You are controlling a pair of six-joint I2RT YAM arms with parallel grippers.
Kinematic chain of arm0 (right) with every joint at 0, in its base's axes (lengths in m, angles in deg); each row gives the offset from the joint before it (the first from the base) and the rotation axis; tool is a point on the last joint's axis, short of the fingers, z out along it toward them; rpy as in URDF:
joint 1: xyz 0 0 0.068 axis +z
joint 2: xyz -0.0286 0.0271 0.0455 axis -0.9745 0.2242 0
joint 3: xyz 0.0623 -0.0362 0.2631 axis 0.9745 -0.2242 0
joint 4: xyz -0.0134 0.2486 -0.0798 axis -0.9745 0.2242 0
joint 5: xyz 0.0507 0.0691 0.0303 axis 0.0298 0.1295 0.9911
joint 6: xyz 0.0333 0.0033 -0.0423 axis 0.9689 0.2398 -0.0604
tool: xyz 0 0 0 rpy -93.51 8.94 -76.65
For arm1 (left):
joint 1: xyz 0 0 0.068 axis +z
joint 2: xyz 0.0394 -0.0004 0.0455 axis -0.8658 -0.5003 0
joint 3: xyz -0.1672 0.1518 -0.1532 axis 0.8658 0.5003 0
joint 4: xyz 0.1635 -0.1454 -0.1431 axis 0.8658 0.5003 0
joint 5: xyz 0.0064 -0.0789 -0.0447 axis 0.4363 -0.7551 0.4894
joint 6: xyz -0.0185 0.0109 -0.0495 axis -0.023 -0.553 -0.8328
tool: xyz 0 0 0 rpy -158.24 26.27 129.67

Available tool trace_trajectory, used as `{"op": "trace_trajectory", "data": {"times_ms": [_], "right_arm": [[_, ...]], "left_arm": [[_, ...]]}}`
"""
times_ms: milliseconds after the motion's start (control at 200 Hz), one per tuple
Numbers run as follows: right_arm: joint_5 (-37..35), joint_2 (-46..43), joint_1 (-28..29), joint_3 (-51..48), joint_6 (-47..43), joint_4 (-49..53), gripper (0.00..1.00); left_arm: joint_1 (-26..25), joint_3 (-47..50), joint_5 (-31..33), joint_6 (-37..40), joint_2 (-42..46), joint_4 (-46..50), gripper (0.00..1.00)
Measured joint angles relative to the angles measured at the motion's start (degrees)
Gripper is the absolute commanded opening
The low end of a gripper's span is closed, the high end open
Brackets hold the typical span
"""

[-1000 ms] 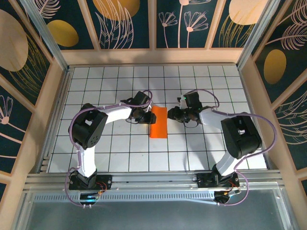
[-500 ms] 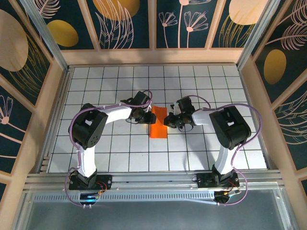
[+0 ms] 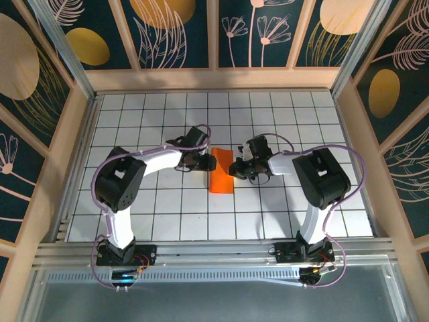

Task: Fold a paper plane with a square sheet of paper (fold left side to right side)
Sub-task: Hold the square sheet of paper at the center of the table, then first fold the square sheet of paper in half at the center of the table.

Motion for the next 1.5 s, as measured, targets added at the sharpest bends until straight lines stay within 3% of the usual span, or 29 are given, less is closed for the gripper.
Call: {"op": "trace_trajectory", "data": {"times_ms": [80,170,400,605,726,911,1501], "right_arm": [[-0.02,0.0,0.0,0.02,-0.33,0.02,0.0],[-0.04,0.0,0.0,0.04,-0.79,0.11,0.0],[-0.04,0.09,0.0,0.13,-1.2,0.22,0.0],[-0.02,0.13,0.0,0.17,-1.2,0.22,0.0],[-0.02,0.17,0.0,0.22,-1.2,0.26,0.0],[0.0,0.39,0.0,0.48,-1.22,0.28,0.0],[-0.07,0.48,0.0,0.63,-1.88,0.74,0.0]], "left_arm": [[1.6,0.46,0.55,0.0,2.82,-0.33,0.51],[2.49,1.31,-0.44,-0.11,6.14,-2.14,0.4],[2.25,6.71,-11.21,-1.49,9.25,-11.08,0.23],[1.95,9.99,-21.51,-4.35,6.27,-18.12,0.18],[1.44,10.1,-24.28,-5.42,3.96,-20.46,0.17],[1.27,10.08,-25.07,-6.08,0.55,-21.2,0.14],[1.29,10.27,-15.98,-5.99,-1.36,-17.9,0.08]]}}
